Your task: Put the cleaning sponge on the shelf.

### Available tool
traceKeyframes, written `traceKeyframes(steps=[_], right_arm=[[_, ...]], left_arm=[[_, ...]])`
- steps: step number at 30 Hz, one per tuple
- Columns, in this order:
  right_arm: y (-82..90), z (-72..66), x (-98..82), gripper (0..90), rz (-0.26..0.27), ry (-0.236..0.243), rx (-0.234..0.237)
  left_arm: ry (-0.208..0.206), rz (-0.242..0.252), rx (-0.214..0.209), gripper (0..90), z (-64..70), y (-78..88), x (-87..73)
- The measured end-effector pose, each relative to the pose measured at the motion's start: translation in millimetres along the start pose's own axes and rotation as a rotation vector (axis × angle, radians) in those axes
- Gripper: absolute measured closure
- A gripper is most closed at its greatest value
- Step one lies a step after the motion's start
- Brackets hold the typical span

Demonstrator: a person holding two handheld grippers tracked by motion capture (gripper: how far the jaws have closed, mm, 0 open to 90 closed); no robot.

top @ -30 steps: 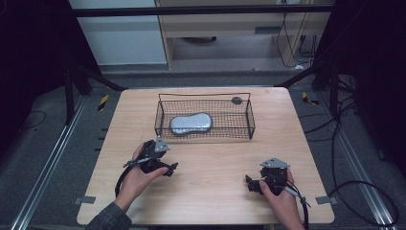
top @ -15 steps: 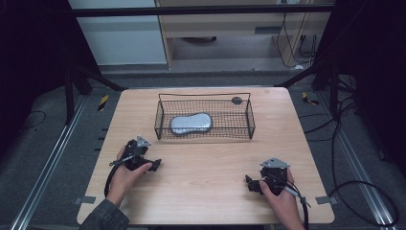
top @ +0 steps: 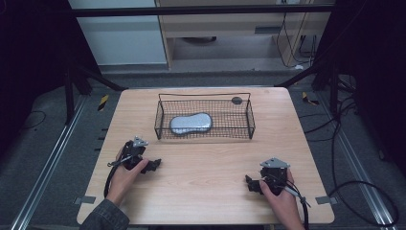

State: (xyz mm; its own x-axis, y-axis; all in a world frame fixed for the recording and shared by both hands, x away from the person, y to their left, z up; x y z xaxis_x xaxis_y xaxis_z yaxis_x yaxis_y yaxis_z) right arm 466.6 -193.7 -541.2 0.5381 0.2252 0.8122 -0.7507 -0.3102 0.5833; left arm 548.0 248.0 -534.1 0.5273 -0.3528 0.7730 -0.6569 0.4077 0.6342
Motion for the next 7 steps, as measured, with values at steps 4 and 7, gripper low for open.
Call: traceKeyframes(steps=[4, 7], right_arm=[[0.0, -0.1, 0.0, 0.4, 0.000, 0.000, 0.000], [-0.1, 0.0, 0.1, 0.4, 0.000, 0.000, 0.000]], left_arm=[[0.003, 0.029, 0.004, 0.0, -0.1, -0.5, -1.5], [0.004, 0.039, 0.006, 0.0, -0.3, -0.9, -1.8]])
Point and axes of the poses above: each handheld gripper's, and its own axes: y roughly backward along the jaws, x roughly out of its top, z roughly to its right, the point moved 4 cm from there along -y, roughly forward along the jaws, and after that the axes turned 8 degrees about z, right-handed, at the moved point
